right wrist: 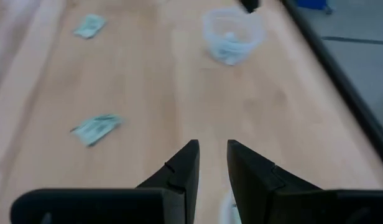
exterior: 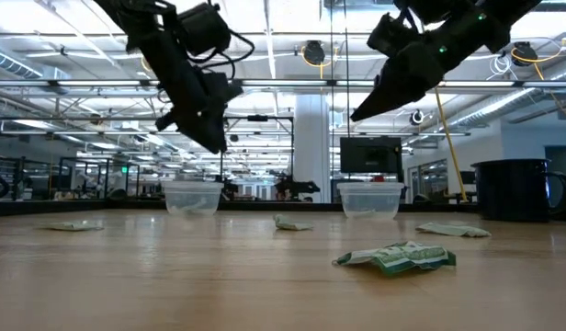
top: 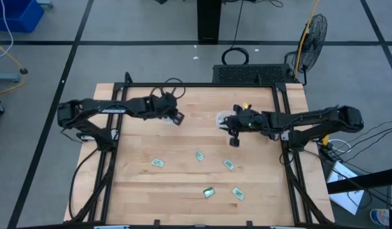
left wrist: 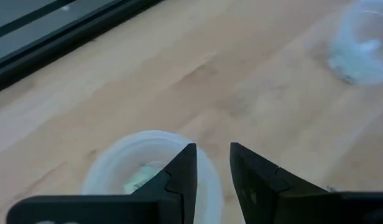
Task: Pick and place items into bin
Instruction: Put the truvia packet into the right transparent bin
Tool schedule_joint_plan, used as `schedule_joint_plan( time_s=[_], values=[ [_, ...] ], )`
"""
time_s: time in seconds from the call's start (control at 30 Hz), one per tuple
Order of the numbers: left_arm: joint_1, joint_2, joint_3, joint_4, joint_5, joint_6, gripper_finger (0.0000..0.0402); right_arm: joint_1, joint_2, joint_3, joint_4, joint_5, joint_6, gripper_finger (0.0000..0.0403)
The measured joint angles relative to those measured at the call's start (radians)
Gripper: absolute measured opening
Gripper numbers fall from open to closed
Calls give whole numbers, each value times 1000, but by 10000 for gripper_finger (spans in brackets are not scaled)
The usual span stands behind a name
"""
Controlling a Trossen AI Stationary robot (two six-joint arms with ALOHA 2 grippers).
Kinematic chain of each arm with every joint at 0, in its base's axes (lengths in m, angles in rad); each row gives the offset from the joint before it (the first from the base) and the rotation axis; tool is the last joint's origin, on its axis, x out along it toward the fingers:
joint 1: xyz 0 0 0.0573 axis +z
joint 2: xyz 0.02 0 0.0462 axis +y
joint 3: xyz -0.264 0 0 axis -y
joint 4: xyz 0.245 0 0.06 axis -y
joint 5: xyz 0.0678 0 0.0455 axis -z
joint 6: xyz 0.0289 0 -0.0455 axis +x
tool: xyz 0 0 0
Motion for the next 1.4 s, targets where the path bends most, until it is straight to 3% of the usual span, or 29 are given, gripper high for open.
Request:
schedule_joint_plan(
  time_s=[0.2, 0.53, 0.9, 1.17, 1.4],
  values=[
    [-69, -27, 0, 6, 5, 0, 102, 108, 0, 0, -115, 1, 71, 87],
    [-139, -27, 0, 50, 5, 7, 102, 287, 0, 0, -285, -1, 201, 152],
    [-146, -27, 0, 53, -3, 7, 102, 443, 69, -172, 93, 4, 204, 161],
    [-146, -27, 0, 54, -3, 2, 102, 441, 136, -233, 128, 110, 251, 161],
    [-146, -27, 0, 61, -12, 1, 102, 441, 207, -273, 206, 109, 263, 160]
  ],
)
